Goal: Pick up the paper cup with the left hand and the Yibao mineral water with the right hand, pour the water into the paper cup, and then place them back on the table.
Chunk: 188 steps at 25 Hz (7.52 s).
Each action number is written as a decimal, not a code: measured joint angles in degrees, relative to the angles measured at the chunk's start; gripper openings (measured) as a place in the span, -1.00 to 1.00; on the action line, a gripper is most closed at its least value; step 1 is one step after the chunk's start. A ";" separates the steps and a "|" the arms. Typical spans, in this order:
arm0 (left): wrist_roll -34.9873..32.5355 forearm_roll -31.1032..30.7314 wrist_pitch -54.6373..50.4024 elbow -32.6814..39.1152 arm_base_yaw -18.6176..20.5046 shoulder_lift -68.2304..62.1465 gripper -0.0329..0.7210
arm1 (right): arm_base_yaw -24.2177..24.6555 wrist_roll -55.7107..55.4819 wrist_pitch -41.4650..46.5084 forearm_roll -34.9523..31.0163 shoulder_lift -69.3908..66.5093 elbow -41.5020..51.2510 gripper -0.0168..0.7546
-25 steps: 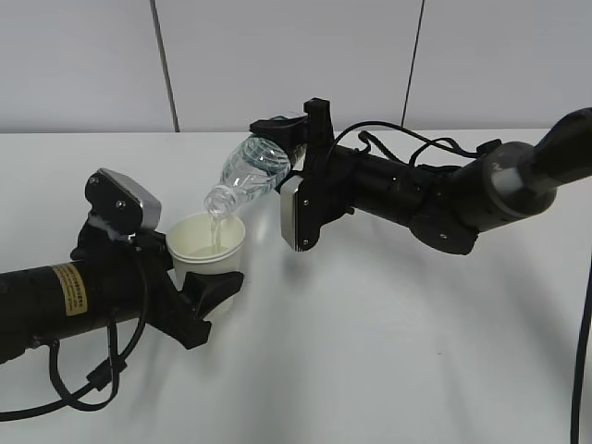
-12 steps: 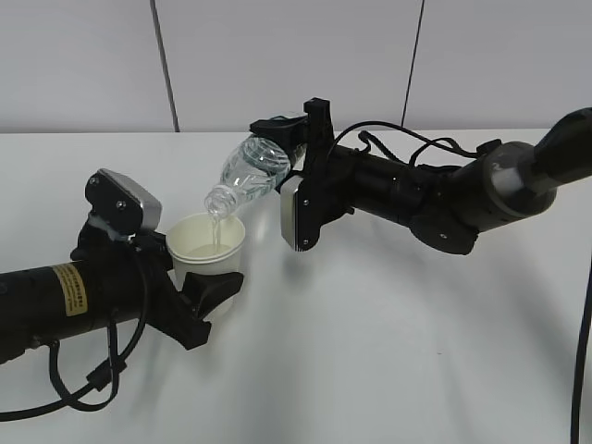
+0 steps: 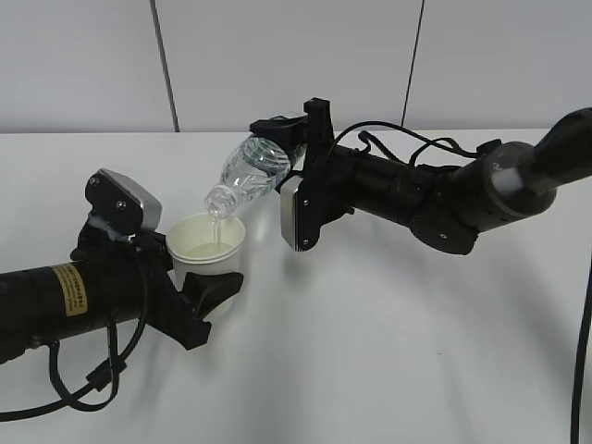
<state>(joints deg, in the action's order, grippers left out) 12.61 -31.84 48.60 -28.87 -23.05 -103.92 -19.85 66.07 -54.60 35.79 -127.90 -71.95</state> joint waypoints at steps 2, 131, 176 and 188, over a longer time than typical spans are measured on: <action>0.00 0.00 -0.04 0.00 0.00 0.00 0.24 | 0.00 0.00 0.00 0.00 0.00 0.00 0.26; -11.06 31.84 -2.12 4.04 3.93 14.51 0.56 | 0.00 -60.33 0.51 -49.33 -0.98 13.28 0.26; -11.06 32.68 -36.83 -2.83 -1.24 26.05 0.54 | 0.00 -65.17 14.10 -40.91 19.07 30.79 0.68; -11.06 37.99 -100.69 -19.75 -2.07 34.41 0.41 | 0.00 -65.35 87.66 -39.07 46.95 25.32 0.58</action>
<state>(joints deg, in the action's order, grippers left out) 1.55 6.14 -52.08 -48.62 -25.12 -69.51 -19.85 0.72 33.07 -3.28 -80.95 -46.63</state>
